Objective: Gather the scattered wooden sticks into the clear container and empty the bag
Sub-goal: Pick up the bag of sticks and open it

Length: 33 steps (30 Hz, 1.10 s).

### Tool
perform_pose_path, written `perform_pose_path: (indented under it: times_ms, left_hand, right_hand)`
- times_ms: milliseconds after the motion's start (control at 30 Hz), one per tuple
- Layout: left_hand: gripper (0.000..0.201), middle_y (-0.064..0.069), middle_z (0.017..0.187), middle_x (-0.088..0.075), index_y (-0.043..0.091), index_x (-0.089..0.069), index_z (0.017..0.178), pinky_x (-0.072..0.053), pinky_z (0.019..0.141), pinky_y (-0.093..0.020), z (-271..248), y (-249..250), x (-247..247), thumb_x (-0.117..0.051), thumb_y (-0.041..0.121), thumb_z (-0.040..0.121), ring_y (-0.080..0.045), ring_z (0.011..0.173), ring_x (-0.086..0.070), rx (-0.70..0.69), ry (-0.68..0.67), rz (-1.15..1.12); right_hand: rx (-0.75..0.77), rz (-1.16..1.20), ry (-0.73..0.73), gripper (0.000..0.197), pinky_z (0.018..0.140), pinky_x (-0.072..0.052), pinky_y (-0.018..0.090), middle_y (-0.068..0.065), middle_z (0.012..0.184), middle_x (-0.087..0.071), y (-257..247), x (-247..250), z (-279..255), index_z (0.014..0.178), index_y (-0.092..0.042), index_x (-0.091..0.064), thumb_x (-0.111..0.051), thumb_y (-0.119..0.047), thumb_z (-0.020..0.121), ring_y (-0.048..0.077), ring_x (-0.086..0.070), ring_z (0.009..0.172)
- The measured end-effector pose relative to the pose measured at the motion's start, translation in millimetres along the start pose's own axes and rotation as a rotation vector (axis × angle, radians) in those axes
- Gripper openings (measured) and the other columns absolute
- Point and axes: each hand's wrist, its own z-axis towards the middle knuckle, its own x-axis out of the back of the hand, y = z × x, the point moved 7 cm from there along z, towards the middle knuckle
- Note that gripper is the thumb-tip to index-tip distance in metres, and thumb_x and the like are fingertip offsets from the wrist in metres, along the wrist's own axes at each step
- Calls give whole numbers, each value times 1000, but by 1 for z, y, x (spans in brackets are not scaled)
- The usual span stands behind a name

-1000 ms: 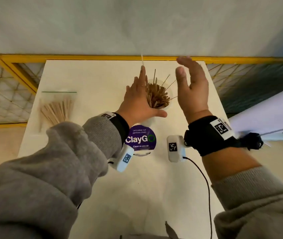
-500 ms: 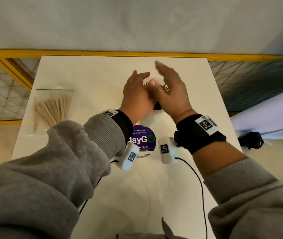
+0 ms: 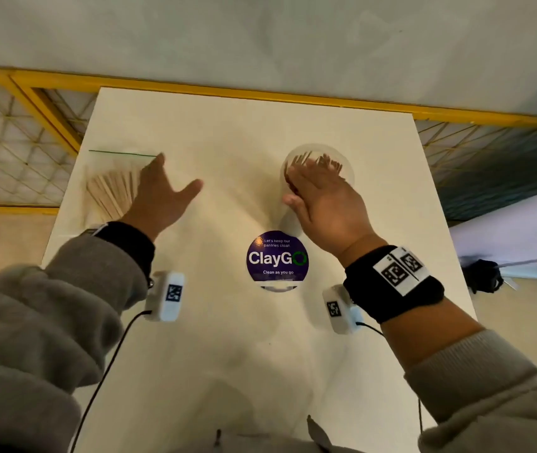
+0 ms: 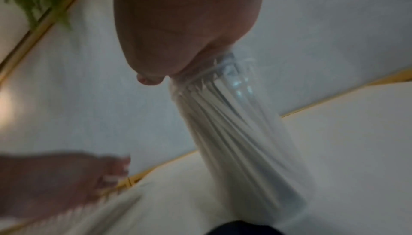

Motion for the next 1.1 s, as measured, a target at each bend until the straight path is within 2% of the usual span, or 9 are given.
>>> perform_pose_path:
  times_ms: [67,167,333,400,467,567,867,967,1100]
  left_hand:
    - [92,-15,159,-6,7,-4,150,-7,119,-42,5,-47,3,-50,56,88,-29,147,-4,129,-22,177]
    - [91,-15,159,-2,7,-1,150,-11,116,-53,-11,-90,-2,-43,60,89,-31,146,-2,192,-73,336]
    - [72,-18,142,-35,12,-31,143,-32,105,-51,-59,-86,-7,-43,55,87,-37,133,-34,-116,-37,445]
    - [62,-16,128,-50,15,-54,127,-41,95,-44,-82,-78,-11,-35,56,85,-36,117,-51,-330,-103,448]
    - [54,-12,114,-57,15,-66,107,-45,86,-39,-105,-74,-12,-32,51,88,-34,104,-57,-469,-147,418]
    - [45,-12,105,-60,12,-70,92,-45,90,-38,-127,-71,-14,-39,44,84,-33,106,-57,-484,-165,376]
    - [60,-12,130,-53,9,-46,133,-37,101,-35,-156,-13,-85,-63,38,84,-28,120,-49,-427,-260,276]
    - [45,-16,111,-58,4,-56,116,-41,91,-38,-161,-16,-97,-66,30,81,-34,106,-53,-352,-237,331]
    - [15,-14,95,-60,7,-65,93,-43,77,-35,-183,-25,-99,-62,17,82,-31,92,-57,-313,-230,240]
  right_hand:
    - [-6,-10,62,63,115,-26,46,14,144,-48,-4,6,1,138,-7,-48,-27,-50,96,31,-39,137]
    - [-52,-51,-101,72,118,-16,45,17,146,-45,-5,-4,3,141,-10,-44,-21,-60,93,32,-31,142]
    - [-39,-91,-126,77,118,-3,51,9,150,-41,-1,-3,5,141,-12,-43,-9,-59,90,29,-20,147]
    - [-7,-58,-3,65,117,-5,55,10,148,-44,-6,10,-2,135,-12,-50,-21,-54,95,30,-22,146]
    - [59,68,299,43,117,-13,53,11,142,-51,-20,35,-22,129,-11,-57,-42,-38,98,31,-33,140]
    - [-29,319,435,34,110,-31,38,12,131,-58,-31,32,-63,125,-10,-58,-51,-26,96,26,-46,126]
    - [-540,771,-163,15,77,-45,14,-7,97,-65,-48,-85,-143,103,-21,-70,-59,-24,92,12,-62,87]
    - [-697,922,-340,13,79,-49,27,-5,82,-71,-51,-112,-162,91,-27,-70,-57,-25,93,12,-64,74]
    - [-775,1097,-413,20,63,-48,29,8,79,-70,-62,-123,-183,98,-4,-68,-54,-18,95,19,-64,63]
